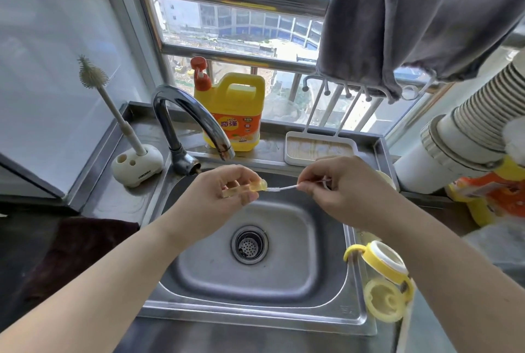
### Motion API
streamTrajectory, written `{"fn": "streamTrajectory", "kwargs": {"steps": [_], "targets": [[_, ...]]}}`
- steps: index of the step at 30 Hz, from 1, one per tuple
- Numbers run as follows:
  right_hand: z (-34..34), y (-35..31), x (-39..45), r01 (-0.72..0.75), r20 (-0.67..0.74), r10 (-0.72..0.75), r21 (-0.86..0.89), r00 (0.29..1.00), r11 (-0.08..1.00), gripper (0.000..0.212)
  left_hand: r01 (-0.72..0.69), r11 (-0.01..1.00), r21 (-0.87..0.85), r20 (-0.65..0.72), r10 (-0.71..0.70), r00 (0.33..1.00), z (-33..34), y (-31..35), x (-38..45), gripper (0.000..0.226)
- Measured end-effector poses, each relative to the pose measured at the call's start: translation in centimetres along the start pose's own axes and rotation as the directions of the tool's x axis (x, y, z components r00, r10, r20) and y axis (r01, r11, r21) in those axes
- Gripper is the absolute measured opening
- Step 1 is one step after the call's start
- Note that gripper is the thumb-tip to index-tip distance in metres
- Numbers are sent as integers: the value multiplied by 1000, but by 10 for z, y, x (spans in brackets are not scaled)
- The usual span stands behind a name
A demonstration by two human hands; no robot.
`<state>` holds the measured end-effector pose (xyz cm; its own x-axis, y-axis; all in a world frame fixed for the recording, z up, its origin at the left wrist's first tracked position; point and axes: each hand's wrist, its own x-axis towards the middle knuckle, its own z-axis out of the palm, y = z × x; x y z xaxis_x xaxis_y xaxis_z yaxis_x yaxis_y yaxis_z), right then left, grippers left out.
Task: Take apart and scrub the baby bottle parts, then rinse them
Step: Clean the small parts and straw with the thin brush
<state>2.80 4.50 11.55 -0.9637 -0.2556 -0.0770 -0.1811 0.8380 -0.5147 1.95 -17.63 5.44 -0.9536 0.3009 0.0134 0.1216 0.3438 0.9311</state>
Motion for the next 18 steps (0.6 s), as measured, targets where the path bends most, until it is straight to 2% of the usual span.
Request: {"fn": "streamTrajectory", "kwargs": {"steps": [5, 12, 16, 18], "targets": [[-4, 3, 0, -10, -24, 11, 29, 1000, 1000, 7, -32, 999, 24, -13, 32, 999, 1, 3, -1, 25], [-2, -3, 0, 17, 26, -14, -101, 1000, 995, 8, -46, 999, -23, 20, 46, 999, 4, 3, 0, 25], [8, -10, 3, 80, 13, -79, -127, 997, 989, 10, -109, 988, 110, 79, 101, 992, 11, 2, 2, 8], [18, -12, 5, 139, 21, -138, -92, 990, 986, 10, -164, 964, 211, 102, 145, 984, 15, 1, 3, 19]]}}
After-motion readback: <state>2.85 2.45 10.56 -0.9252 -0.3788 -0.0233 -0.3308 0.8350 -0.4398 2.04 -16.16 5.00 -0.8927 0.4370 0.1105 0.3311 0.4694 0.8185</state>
